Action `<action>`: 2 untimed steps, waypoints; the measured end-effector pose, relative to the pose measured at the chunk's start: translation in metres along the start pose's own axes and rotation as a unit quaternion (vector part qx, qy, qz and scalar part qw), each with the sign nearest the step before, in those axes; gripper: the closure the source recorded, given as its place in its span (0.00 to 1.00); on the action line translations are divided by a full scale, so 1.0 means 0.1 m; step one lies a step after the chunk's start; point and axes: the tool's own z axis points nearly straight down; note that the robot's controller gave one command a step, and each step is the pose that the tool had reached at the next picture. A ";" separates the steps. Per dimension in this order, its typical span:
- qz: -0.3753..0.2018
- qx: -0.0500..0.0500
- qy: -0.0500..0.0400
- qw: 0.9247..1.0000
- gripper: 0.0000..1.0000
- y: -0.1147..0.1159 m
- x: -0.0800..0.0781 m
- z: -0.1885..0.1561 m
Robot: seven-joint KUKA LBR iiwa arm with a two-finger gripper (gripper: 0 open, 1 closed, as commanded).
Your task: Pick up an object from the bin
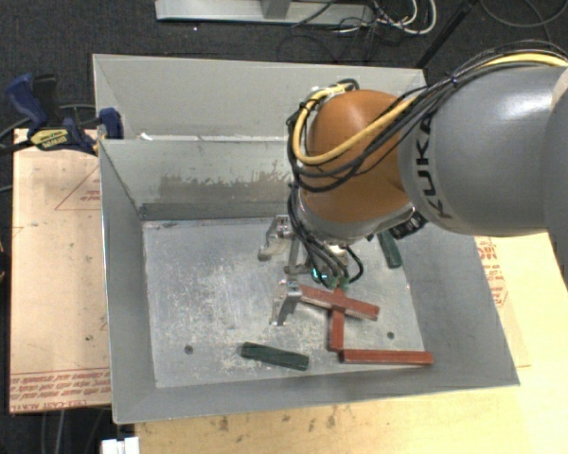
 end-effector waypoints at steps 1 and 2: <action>0.001 0.000 -0.004 1.000 0.00 -0.01 -0.02 -0.04; 0.014 -0.001 -0.005 1.000 0.00 -0.02 0.41 0.72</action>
Offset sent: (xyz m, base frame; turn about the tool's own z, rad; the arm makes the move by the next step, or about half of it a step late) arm -0.0641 -0.0041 -0.1111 0.0415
